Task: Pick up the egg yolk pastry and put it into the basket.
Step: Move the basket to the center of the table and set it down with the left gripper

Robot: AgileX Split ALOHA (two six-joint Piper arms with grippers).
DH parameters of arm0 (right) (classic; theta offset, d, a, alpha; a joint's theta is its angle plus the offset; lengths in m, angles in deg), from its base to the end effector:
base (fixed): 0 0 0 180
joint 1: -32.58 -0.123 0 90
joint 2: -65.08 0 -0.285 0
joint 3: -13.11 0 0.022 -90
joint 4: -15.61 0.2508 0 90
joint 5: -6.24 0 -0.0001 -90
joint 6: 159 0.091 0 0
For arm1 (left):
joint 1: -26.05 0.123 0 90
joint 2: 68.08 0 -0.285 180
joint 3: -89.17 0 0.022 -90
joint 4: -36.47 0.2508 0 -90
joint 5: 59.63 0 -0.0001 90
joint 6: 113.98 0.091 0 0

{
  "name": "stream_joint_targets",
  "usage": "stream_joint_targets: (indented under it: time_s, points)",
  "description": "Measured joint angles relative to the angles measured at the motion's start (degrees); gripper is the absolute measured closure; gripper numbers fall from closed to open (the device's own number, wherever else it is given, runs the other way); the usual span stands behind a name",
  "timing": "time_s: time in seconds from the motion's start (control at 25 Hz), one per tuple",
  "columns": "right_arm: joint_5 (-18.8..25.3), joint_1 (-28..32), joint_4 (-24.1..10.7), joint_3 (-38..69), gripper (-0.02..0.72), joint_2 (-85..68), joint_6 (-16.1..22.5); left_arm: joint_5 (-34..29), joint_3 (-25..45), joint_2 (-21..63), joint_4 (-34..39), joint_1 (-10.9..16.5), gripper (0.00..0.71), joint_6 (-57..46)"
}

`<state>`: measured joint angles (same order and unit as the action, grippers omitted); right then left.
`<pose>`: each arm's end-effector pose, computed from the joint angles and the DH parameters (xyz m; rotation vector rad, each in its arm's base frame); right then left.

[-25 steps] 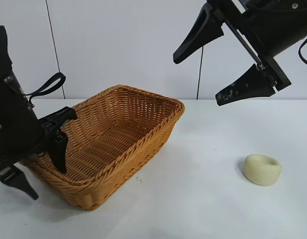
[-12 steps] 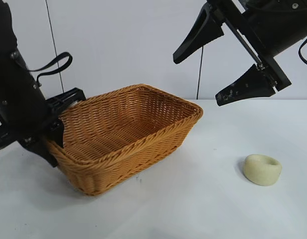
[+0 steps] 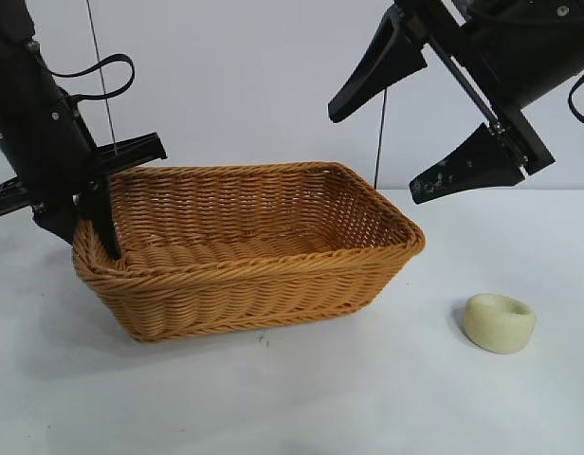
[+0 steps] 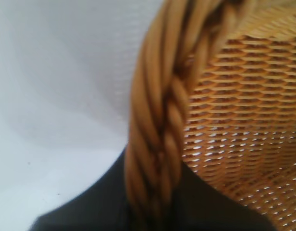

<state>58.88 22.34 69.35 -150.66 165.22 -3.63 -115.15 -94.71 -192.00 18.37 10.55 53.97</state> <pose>0.2996 0.1134 0.2490 -0.1114 2.6648 1.0737 0.3753 -0.1283 0.1655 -0.1697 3.0959 -0.4330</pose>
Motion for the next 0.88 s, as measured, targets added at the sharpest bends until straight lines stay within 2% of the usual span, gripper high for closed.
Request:
stream_joint_targets:
  time_s: [0.28,0.72,0.8,0.88]
  points:
    - [0.2,0.0,0.0,0.0,0.008,0.0,0.0,3.5,0.0,-0.7,-0.1,0.0,0.627,0.9]
    - [0.2,0.0,0.0,0.0,0.008,0.0,0.0,4.1,0.0,-6.0,-1.4,0.0,0.616,3.1]
    - [0.2,0.0,0.0,0.0,0.008,0.0,0.0,3.9,-0.1,-6.0,-1.4,0.0,0.553,3.4]
    - [0.2,0.0,0.0,0.0,0.008,0.0,0.0,3.8,-0.1,-6.0,-1.5,0.0,0.392,3.5]
